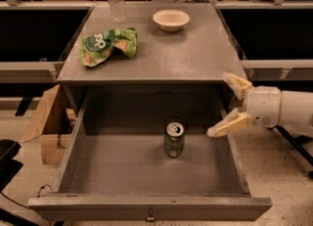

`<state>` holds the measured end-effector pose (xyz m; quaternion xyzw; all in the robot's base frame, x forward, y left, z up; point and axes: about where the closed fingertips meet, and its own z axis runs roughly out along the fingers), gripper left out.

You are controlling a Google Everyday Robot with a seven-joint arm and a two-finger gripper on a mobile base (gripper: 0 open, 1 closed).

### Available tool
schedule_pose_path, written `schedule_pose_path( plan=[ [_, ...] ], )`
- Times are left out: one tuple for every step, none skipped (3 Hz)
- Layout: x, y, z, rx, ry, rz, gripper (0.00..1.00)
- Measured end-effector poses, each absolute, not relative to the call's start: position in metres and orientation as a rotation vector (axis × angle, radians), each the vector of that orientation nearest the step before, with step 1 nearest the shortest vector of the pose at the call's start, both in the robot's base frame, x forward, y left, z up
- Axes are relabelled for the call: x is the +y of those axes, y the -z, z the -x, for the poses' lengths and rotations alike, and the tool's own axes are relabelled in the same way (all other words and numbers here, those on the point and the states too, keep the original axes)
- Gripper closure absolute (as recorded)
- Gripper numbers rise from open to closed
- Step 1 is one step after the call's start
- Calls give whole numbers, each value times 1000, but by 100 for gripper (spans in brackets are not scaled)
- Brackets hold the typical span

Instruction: Place green can into top drawer

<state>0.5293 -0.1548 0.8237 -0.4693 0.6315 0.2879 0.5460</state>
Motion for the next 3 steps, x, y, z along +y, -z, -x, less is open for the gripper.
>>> schedule_pose_path(
  plan=[
    [-194, -887, -534, 1614, -578, 1255, 0],
    [-208, -943, -543, 1757, -459, 1391, 0],
    [-248, -993, -508, 1959, -260, 1459, 0]
  ],
)
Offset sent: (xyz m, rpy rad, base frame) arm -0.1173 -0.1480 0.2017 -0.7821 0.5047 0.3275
